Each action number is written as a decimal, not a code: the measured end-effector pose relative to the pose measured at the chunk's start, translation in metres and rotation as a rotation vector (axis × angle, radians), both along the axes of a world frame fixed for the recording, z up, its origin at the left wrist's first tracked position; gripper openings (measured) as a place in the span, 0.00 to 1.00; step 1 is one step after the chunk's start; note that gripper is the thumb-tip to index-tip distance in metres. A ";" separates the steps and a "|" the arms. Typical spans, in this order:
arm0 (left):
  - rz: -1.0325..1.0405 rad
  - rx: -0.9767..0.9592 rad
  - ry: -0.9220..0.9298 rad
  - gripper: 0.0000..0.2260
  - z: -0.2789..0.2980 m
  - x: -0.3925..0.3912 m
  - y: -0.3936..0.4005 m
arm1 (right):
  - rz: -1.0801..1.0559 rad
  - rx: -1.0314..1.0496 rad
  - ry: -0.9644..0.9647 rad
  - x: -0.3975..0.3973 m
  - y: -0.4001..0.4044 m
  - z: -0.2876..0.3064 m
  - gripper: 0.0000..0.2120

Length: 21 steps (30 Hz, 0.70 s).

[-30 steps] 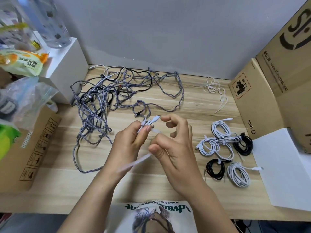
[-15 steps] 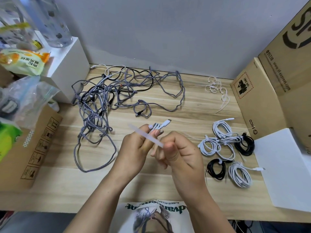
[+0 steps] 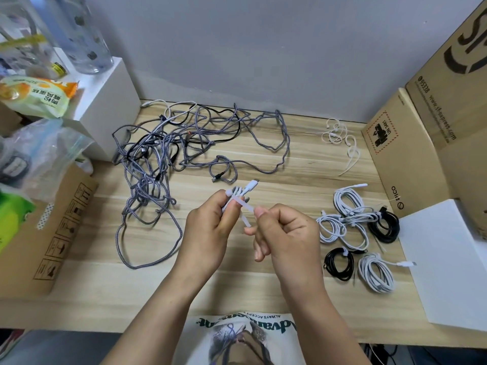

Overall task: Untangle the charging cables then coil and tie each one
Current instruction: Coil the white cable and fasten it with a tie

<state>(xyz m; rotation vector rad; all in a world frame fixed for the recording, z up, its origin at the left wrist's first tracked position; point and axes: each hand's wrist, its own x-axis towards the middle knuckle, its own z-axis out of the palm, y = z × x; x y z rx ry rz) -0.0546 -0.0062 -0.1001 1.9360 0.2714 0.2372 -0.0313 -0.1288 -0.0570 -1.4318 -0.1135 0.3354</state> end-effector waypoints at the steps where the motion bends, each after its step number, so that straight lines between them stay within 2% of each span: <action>1: -0.005 0.010 0.000 0.09 0.001 0.000 0.000 | 0.001 0.005 0.011 0.000 0.000 0.000 0.14; 12: -0.038 0.085 0.010 0.11 0.016 -0.002 -0.001 | 0.002 -0.005 0.062 0.001 0.005 -0.001 0.15; 16: -0.165 0.183 -0.015 0.13 0.031 -0.003 -0.005 | 0.005 -0.045 0.076 0.006 0.005 -0.005 0.19; 19: -0.256 0.246 -0.012 0.20 0.030 -0.003 0.002 | 0.062 -0.055 0.127 0.013 0.000 -0.008 0.18; 21: -0.296 0.279 -0.012 0.23 0.023 -0.002 0.008 | 0.098 -0.123 0.066 0.016 -0.005 -0.010 0.15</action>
